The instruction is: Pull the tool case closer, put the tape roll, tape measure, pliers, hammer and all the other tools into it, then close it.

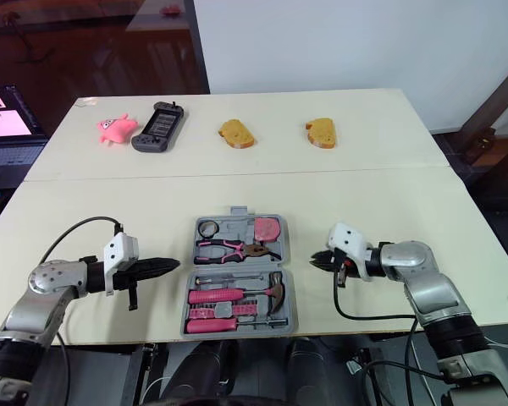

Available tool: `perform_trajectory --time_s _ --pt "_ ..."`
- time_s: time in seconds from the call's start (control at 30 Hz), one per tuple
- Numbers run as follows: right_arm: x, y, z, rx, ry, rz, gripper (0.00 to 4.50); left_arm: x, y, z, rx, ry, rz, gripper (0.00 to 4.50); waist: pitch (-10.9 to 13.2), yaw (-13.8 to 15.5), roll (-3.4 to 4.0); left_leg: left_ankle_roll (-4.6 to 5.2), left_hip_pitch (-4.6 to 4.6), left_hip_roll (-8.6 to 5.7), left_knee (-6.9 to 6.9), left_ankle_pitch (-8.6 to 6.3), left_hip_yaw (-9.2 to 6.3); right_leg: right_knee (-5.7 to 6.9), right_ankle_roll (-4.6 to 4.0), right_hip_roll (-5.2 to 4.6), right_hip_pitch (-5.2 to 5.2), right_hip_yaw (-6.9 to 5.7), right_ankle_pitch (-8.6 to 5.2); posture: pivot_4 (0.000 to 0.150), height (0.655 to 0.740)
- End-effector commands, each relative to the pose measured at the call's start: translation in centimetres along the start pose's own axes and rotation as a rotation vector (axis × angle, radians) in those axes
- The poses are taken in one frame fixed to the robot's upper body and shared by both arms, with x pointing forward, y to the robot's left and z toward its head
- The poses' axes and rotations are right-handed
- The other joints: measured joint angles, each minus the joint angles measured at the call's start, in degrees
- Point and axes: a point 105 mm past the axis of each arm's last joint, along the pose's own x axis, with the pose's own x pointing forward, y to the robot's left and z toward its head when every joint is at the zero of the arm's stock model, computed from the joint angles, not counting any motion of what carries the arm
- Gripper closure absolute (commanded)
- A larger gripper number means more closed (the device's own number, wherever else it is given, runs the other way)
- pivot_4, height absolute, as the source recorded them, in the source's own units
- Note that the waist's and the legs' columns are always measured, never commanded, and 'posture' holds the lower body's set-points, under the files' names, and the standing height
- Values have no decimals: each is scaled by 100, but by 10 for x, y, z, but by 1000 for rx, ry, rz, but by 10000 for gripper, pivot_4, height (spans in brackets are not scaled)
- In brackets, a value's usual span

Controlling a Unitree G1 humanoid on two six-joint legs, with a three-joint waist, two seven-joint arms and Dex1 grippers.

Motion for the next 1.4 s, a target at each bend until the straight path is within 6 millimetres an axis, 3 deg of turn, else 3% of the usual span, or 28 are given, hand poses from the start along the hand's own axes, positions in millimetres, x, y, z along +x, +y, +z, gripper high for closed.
perform_trajectory --time_s 0.03,0.13,0.17,0.47,0.6,0.77,1.0,1.17,1.4 --pt "-1 5 17 97 -91 14 17155 13 -24 18 9 -41 -107 45000 0 9 0 0 0 0 0 0 1 -2 -3 -1 0 1 -2 1500 7400" --pt "6 4 24 209 -121 24 2075 28 -36 15 -2 -38 -135 45000 1 27 1 0 0 -1 0 0 1 -4 -7 0 2 1 -4 1500 7400" --pt "8 2 26 243 -130 22 358 31 -39 11 -7 -30 -142 45000 2 27 3 0 0 -1 1 0 2 -4 -7 0 2 1 -4 1500 7400" --pt "29 -16 23 468 -127 -47 358 49 -62 -11 -54 36 -185 45000 3 24 5 0 -2 -2 0 0 7 -5 -6 0 -2 3 -3 1500 7400" --pt "39 -18 27 576 -141 -19 358 53 -66 -19 -85 57 -188 45000 4 26 8 0 -3 -2 0 0 4 -3 -6 1 -4 2 -3 1500 7400" --pt "54 -37 25 674 -148 -77 358 64 -69 -17 -123 44 -179 45000 4 9 8 1 -2 -3 0 0 8 -2 -4 2 -5 3 -2 1500 7400" --pt "87 -46 26 780 -132 -67 358 60 -68 -33 -136 187 -170 45000 3 -99 11 1 2 -3 -3 0 7 1 13 5 -5 3 9 1500 7400" --pt "108 -37 43 876 -208 62 358 54 -69 -40 -182 251 -151 45000 -5 -164 16 1 18 -2 -25 1 8 3 15 7 0 3 10 1500 7400" --pt "115 -34 63 960 -342 180 358 51 -69 -41 -213 268 -123 45000 -6 -247 17 -6 68 -3 -90 6 15 4 2 15 8 14 2 1500 7400"
